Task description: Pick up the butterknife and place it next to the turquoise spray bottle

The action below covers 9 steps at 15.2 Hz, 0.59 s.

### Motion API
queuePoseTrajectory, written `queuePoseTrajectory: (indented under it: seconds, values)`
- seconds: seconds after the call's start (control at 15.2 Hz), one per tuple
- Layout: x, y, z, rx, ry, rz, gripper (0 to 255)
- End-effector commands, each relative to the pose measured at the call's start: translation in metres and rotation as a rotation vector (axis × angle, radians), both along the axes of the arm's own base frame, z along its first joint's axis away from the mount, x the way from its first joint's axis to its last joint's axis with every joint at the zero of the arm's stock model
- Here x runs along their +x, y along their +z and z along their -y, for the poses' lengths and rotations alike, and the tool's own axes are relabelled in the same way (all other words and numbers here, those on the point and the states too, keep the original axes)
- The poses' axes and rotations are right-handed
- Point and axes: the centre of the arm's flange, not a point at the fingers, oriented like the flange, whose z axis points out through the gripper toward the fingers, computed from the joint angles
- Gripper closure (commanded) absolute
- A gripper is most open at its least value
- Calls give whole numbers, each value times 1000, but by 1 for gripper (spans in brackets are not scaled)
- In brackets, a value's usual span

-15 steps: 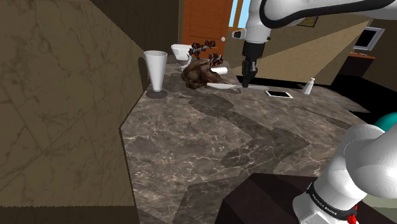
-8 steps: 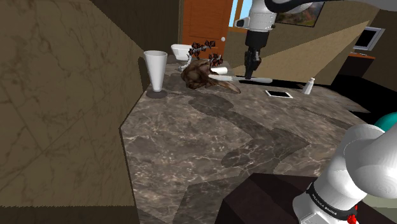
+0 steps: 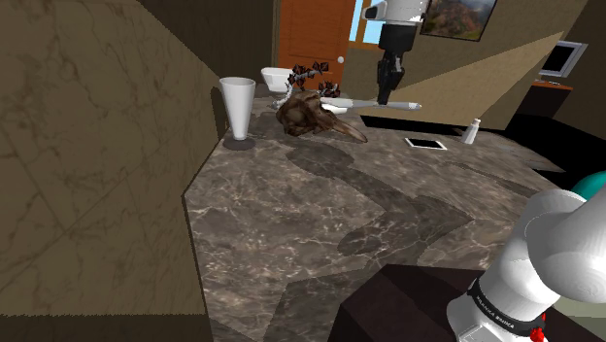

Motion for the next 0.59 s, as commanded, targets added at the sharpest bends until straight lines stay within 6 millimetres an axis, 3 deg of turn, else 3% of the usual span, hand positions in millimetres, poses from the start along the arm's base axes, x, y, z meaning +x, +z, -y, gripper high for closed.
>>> queuePoseTrajectory:
  seconds: [0.0, 0.53]
  values:
    - [-1, 9, 1, 0, 0, 0, 255]
    - [-1, 52, 1, 0, 0, 0, 255]
